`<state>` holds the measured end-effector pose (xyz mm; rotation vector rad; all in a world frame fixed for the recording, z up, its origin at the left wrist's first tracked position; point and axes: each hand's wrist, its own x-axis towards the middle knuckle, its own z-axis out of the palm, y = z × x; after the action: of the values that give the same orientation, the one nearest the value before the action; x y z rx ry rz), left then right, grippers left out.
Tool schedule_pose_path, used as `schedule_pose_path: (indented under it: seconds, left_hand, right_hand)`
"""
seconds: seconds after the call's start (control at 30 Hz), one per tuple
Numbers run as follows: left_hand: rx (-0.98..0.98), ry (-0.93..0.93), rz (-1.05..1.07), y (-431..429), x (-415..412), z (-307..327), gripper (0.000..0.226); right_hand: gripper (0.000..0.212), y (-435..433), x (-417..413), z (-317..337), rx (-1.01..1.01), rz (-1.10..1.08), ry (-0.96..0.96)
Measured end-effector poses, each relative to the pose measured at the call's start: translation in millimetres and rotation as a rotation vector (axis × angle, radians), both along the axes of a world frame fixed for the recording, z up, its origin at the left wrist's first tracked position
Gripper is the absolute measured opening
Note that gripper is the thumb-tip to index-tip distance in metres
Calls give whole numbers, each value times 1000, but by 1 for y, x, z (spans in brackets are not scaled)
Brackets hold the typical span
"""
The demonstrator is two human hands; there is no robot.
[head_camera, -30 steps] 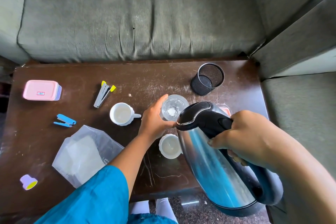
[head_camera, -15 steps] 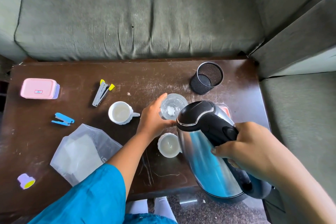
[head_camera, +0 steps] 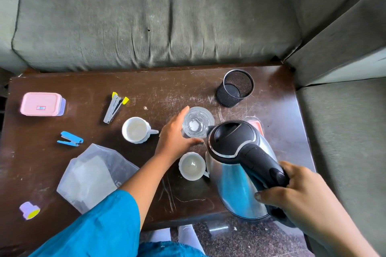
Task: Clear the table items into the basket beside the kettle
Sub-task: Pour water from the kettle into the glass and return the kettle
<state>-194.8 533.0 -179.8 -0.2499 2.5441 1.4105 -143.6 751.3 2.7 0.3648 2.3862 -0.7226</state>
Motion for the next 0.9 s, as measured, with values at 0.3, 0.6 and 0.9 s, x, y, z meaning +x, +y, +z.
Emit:
schedule_pose_path:
  seconds: [0.3,0.6,0.9]
  left_hand:
    - [-193,259,25,17,17,24,97]
    - [228,-14,-213,20,37,81,69]
    - [521,-217,-446,18,43,186,135]
  right_hand:
    - [40,14,22,1,-64,-122,45]
    - [41,24,32,36,-80,-147,145]
    - [32,19,39,118,-275,-136,235]
